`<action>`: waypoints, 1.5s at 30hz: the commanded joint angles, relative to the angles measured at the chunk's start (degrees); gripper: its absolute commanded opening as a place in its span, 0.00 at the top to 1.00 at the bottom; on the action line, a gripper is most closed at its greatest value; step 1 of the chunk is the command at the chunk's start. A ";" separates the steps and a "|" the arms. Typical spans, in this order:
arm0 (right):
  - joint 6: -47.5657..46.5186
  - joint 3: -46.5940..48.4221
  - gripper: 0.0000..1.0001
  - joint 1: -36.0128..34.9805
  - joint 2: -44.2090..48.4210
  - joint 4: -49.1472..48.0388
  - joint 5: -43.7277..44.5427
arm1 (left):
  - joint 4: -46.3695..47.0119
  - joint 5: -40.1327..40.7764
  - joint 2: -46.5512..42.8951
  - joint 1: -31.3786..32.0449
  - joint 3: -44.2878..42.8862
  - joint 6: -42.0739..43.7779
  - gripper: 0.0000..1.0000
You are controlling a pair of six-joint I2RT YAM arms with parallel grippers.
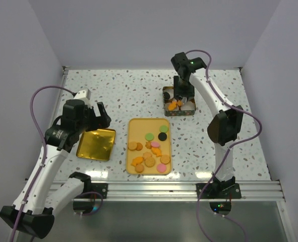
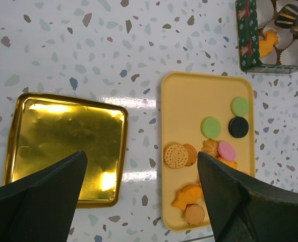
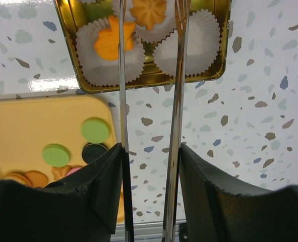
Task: Pack the cookies
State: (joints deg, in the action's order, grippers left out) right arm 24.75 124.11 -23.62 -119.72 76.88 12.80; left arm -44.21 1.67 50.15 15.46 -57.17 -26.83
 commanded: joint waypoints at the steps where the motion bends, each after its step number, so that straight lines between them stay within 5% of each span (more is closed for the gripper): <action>1: -1.29 4.64 0.51 0.32 0.63 1.51 2.14 | 0.79 -0.35 -1.46 0.27 -2.25 0.37 0.04; 11: 1.52 -3.96 0.51 -1.08 10.29 -1.12 -1.11 | -2.02 -0.18 -4.88 0.27 -1.81 -0.24 0.03; 29: 14.53 -33.58 0.51 -18.04 31.03 -8.41 -2.78 | -4.66 -3.25 -9.81 0.27 1.18 -1.56 0.04; 45: 19.46 -41.41 0.51 -26.39 31.65 -10.88 -2.16 | -9.67 -2.73 -15.17 0.27 2.85 -2.44 0.04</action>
State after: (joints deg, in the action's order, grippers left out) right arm 42.33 82.89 -49.54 -90.21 67.48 9.80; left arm -52.49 -0.89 35.62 15.46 -54.41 -28.49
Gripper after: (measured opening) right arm 0.495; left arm 0.964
